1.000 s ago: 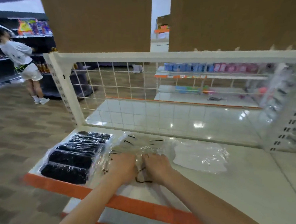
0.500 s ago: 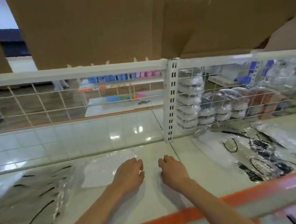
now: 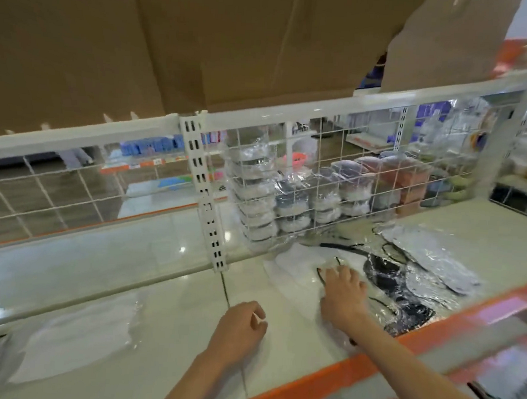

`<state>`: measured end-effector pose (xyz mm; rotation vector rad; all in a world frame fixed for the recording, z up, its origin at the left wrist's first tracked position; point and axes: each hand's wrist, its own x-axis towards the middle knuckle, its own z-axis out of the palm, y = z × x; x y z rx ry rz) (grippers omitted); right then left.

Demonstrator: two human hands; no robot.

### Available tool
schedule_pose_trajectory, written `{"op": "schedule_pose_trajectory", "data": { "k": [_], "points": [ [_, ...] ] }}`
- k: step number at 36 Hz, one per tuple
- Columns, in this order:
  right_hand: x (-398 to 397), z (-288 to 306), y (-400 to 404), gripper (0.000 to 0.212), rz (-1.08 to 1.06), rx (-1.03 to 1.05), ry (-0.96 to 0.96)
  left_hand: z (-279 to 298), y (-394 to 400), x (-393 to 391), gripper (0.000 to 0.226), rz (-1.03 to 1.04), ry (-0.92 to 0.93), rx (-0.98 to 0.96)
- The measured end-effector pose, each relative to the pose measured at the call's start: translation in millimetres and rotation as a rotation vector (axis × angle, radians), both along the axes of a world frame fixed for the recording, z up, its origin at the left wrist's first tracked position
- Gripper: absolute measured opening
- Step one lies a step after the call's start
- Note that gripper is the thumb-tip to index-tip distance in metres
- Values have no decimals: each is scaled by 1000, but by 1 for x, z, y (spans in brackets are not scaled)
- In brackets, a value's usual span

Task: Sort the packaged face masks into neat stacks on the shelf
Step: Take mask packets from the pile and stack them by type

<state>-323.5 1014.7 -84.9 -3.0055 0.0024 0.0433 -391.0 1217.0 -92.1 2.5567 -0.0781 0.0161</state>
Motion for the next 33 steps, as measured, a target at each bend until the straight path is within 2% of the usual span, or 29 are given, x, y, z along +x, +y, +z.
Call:
{"op": "schedule_pose_trajectory", "data": {
  "k": [3, 9, 14, 16, 18, 19, 20, 22, 25, 28, 30, 33],
  "points": [
    [5, -3, -29, 55, -59, 11, 50, -4, -20, 5, 14, -12, 8, -8],
    [11, -12, -58, 69, 32, 48, 132, -7, -46, 13, 12, -35, 62, -81],
    [12, -16, -57, 63, 80, 59, 94, -6, -55, 22, 15, -80, 71, -55],
    [10, -15, -59, 56, 159, 163, 102, -6, -59, 25, 14, -106, 53, -35],
    [8, -14, -62, 48, 264, 382, 159, -6, -64, 28, 11, -150, 8, -7],
    [8, -15, -63, 52, 297, 480, 179, -6, -67, 29, 9, -179, -15, 9],
    [8, -15, -65, 55, 302, 546, 173, -7, -71, 31, 11, -214, -37, 25],
    [12, -17, -69, 49, 262, 588, 83, -7, -80, 32, 25, -296, -62, 61],
    [20, -20, -79, 38, 160, 490, -25, -9, -89, 33, 39, -397, -15, 184],
    [27, -19, -92, 45, 14, 373, -44, -15, -89, 36, 43, -418, 46, 352],
    [30, -21, -103, 48, -56, 344, -17, -17, -85, 38, 42, -377, 26, 368],
    [33, -22, -117, 49, -30, 280, 9, -16, -77, 40, 35, -289, -55, 314]
  ]
}}
